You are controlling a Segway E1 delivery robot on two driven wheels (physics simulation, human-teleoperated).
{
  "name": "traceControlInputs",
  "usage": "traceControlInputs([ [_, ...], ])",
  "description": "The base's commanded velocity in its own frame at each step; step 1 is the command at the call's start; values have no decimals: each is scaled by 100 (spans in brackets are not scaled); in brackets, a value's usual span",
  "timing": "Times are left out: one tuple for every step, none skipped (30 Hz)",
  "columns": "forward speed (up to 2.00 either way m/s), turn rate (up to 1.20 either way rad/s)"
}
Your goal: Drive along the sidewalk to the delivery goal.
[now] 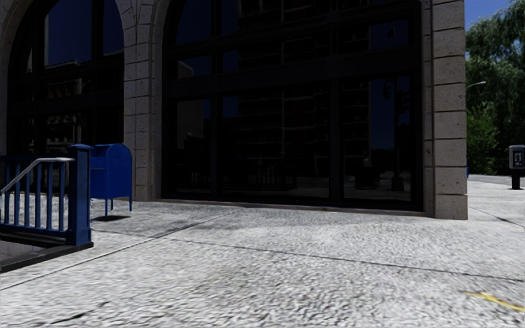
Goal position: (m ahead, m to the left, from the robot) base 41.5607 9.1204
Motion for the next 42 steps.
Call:
traceControlInputs([
  [180,0],
  [180,0],
  [180,0],
  [180,0],
  [180,0],
  [180,0],
  [180,0],
  [180,12],
  [180,16],
  [180,16],
  [180,18],
  [180,18],
  [180,18],
  [180,18],
  [180,18],
  [180,19],
  [180,24],
  [180,24],
  [180,27],
  [180,27],
  [180,28],
  [180,28],
  [177,28],
  [171,28],
  [170,29],
  [170,29],
  [169,32],
  [169,35],
  [169,39],
  [169,39],
  [169,40],
  [169,41],
  [169,41],
  [169,41],
  [169,41],
  [169,41],
  [169,41],
  [169,41],
  [169,41],
  [169,41],
  [169,41],
  [169,41],
])
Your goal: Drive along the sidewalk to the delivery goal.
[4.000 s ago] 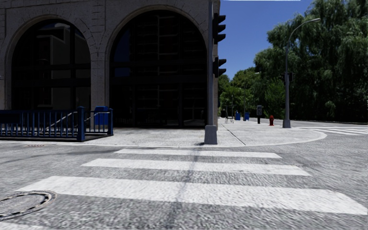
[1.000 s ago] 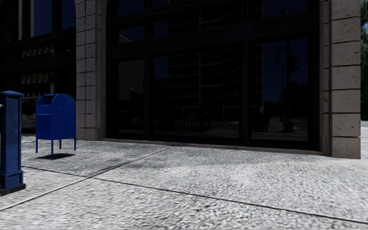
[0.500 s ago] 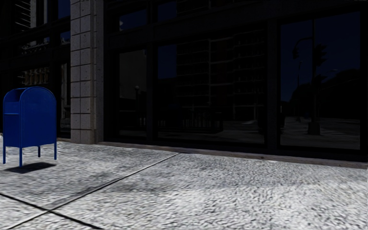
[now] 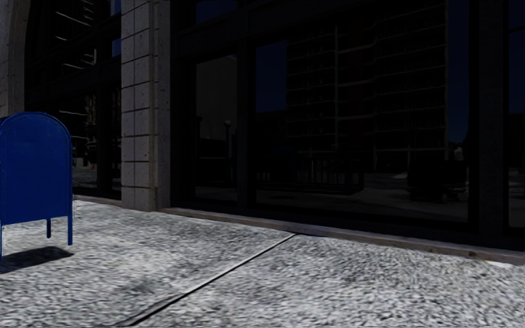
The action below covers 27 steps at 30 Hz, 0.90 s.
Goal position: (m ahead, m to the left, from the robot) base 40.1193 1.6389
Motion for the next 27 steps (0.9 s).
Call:
traceControlInputs([
  [169,41],
  [169,41],
  [169,41],
  [169,41],
  [169,41],
  [169,41],
  [169,41],
  [169,42],
  [169,45],
  [169,52],
  [169,52],
  [168,58],
  [168,60],
  [168,61],
  [168,61],
  [167,62],
  [167,63],
  [162,63],
  [153,65],
  [153,65],
  [146,65],
  [144,65],
  [143,65],
  [143,65],
  [143,65],
  [143,65],
  [143,65],
])
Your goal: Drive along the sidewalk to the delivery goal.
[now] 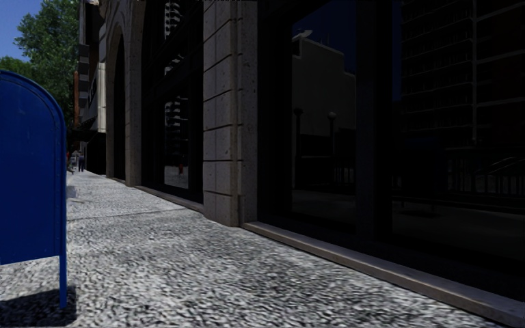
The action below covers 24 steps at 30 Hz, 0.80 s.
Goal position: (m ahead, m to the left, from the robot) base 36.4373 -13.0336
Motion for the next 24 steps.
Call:
traceControlInputs([
  [143,65],
  [143,65],
  [143,65],
  [143,65],
  [143,65],
  [143,65],
  [143,65],
  [143,65],
  [143,65],
  [143,65],
  [143,65],
  [143,65],
  [143,65],
  [143,65],
  [143,65],
  [143,65],
  [143,65],
  [143,61],
  [143,61],
  [143,57],
  [144,55],
  [144,52],
  [144,52],
  [144,45],
])
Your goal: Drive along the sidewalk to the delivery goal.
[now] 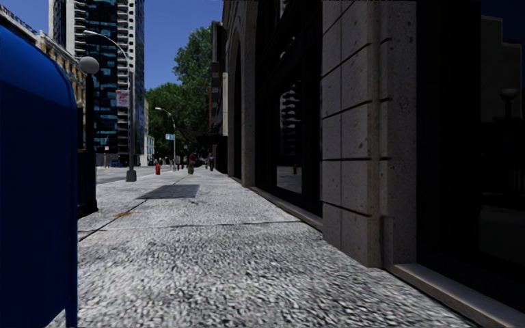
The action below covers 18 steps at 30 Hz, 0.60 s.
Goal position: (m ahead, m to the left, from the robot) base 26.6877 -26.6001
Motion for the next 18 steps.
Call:
traceControlInputs([
  [144,32],
  [144,25],
  [144,25],
  [144,24],
  [144,23],
  [144,23],
  [144,23],
  [144,17],
  [144,10],
  [144,7],
  [144,7],
  [144,8],
  [144,17],
  [144,28],
  [144,42],
  [144,42],
  [144,48],
  [144,50],
])
